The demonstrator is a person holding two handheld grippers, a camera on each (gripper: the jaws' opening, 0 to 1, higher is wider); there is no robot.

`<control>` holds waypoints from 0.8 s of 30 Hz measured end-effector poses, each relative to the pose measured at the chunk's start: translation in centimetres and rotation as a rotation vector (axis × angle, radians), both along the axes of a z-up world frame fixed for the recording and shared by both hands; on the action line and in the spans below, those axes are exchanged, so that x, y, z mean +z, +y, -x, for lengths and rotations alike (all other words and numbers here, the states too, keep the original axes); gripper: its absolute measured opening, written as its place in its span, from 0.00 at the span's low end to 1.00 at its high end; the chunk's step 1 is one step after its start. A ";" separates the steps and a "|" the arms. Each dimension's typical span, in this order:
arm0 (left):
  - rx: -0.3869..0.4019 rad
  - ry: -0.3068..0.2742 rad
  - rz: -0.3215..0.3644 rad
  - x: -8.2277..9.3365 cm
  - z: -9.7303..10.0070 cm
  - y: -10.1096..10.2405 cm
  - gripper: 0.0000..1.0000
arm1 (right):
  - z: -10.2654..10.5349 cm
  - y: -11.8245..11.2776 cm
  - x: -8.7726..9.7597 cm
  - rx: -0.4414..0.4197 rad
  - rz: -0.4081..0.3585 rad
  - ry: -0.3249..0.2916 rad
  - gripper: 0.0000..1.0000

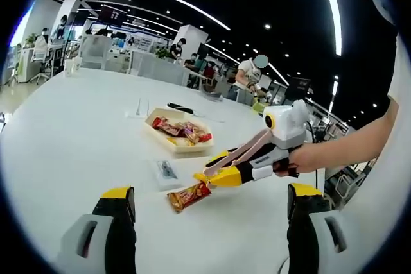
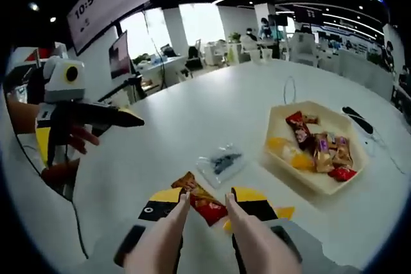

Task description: Place the target food into the container with the food tongs after gripping and lifting it, then release it inside without dropping or visibly crushing the food.

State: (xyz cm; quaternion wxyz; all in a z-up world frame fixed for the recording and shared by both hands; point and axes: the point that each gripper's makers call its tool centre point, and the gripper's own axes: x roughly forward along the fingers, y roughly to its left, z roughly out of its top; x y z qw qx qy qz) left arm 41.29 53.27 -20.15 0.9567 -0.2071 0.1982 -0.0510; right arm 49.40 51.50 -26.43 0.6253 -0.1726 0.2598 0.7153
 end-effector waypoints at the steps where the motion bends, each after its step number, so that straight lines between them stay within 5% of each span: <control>1: -0.003 0.001 -0.001 -0.1 0.0 0.1 0.99 | 0.1 0.1 0.0 0.000 0.000 0.002 0.28; 10: -0.003 0.009 -0.016 -0.2 0.6 1.0 0.99 | 1.2 1.1 -0.5 0.099 0.000 -0.058 0.28; 24: 0.037 0.033 -0.042 0.2 2.0 2.6 0.99 | 2.3 2.0 -1.6 0.164 0.009 -0.042 0.29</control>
